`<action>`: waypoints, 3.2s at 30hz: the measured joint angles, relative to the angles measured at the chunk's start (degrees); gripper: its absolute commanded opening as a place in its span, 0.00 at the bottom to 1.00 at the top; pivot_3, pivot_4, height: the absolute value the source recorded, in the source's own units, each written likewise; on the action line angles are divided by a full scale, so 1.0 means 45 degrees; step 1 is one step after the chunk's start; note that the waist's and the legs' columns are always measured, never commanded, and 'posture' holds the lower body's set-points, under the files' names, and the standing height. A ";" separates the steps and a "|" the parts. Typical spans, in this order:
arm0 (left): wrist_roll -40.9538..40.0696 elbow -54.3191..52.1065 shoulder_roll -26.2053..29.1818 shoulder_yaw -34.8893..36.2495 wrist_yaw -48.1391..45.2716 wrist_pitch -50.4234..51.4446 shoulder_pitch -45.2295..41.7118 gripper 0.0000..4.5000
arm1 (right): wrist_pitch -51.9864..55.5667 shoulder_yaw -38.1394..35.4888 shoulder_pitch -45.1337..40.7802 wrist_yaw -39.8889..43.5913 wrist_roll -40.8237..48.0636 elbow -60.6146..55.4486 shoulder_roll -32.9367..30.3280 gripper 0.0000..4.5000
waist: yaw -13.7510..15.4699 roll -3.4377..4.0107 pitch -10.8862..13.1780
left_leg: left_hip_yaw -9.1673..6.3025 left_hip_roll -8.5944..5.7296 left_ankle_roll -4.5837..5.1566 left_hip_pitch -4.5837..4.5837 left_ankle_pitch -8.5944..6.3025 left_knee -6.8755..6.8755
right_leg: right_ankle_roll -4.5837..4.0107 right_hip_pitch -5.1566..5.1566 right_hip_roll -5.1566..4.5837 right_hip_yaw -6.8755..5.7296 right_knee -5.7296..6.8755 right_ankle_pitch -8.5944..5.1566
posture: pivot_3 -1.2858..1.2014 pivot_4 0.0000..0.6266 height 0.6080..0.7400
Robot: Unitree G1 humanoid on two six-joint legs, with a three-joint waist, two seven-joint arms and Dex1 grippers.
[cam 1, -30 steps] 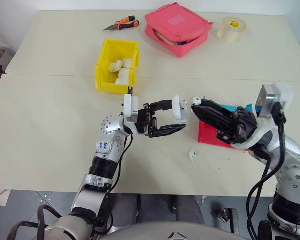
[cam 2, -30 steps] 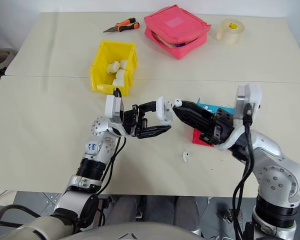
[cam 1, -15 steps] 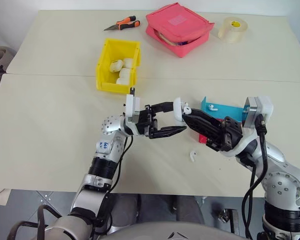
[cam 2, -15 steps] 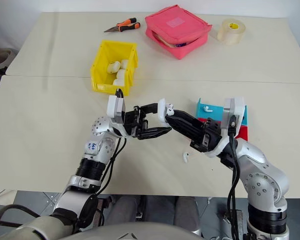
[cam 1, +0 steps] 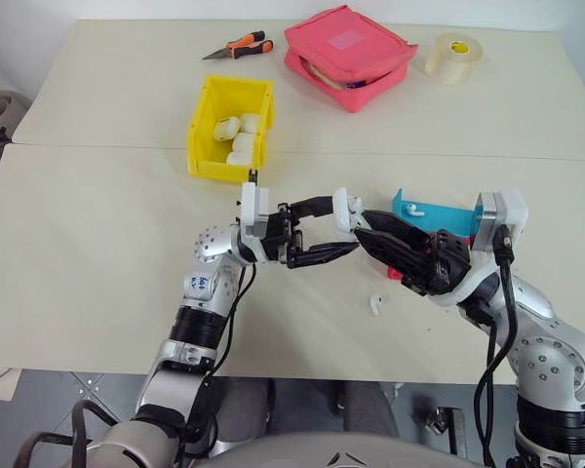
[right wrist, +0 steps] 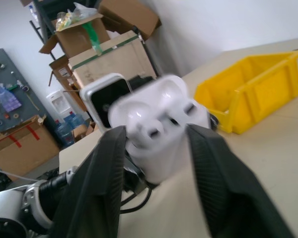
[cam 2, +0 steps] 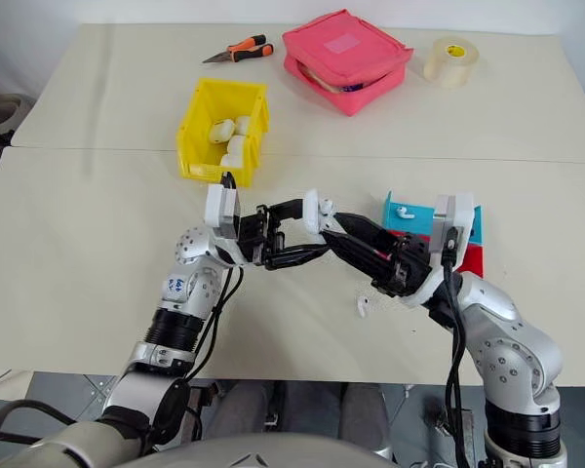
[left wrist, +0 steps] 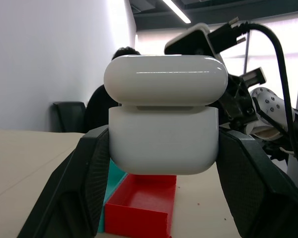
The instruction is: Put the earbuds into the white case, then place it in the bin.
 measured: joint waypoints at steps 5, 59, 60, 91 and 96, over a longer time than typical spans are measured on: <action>-0.0022 -0.0382 -0.0085 -0.0035 -0.0020 0.0003 0.0002 0.62 | -0.0003 0.0036 -0.0026 0.0192 -0.0154 0.0159 -0.0388 0.99 | -0.0006 -0.0001 0.0000 | 0.0000 0.0003 0.0001 0.0001 -0.0001 0.0000 | 0.0000 0.0003 0.0001 0.0001 -0.0002 0.0000 | 0.52 0.24 1.00; 0.1329 -0.4708 0.3310 0.2008 0.5973 0.3602 0.3220 0.62 | -0.4028 -0.1927 0.2264 0.1641 -0.4507 -0.0104 -0.1757 0.90 | -0.0005 -0.0011 0.0006 | 0.0010 0.0019 -0.0003 0.0055 -0.0001 -0.0022 | -0.0002 0.0027 0.0003 0.0025 0.0011 -0.0001 | 0.52 0.24 1.00; 0.1173 -0.4957 0.3132 0.2485 0.6677 0.3903 0.3438 0.62 | -0.4243 -0.1914 0.2278 0.1620 -0.4605 -0.0181 -0.1673 0.98 | -0.0006 -0.0011 0.0006 | 0.0009 0.0015 -0.0003 0.0056 -0.0001 -0.0022 | -0.0002 0.0028 0.0000 0.0029 0.0009 -0.0001 | 0.52 0.24 1.00; 0.3134 0.3231 0.3042 0.2951 0.9265 0.3031 -0.3529 0.99 | -0.5331 -0.0297 0.0615 0.0646 -0.6374 0.0497 -0.1156 1.00 | -0.0037 -0.0039 0.0021 | 0.0152 0.0003 -0.0003 0.0050 -0.0001 -0.0042 | -0.0001 0.0008 0.0000 -0.0002 0.0009 -0.0001 | 0.52 0.24 1.00; 0.2533 0.0978 0.3978 0.2889 0.7395 0.3168 -0.2044 0.99 | -0.5391 -0.0346 0.1000 0.0839 -0.6384 0.0586 -0.1255 1.00 | -0.0071 -0.0039 0.0021 | 0.0154 0.0008 -0.0003 0.0051 -0.0001 -0.0047 | -0.0001 0.0005 0.0001 -0.0001 0.0008 -0.0001 | 0.52 0.24 1.00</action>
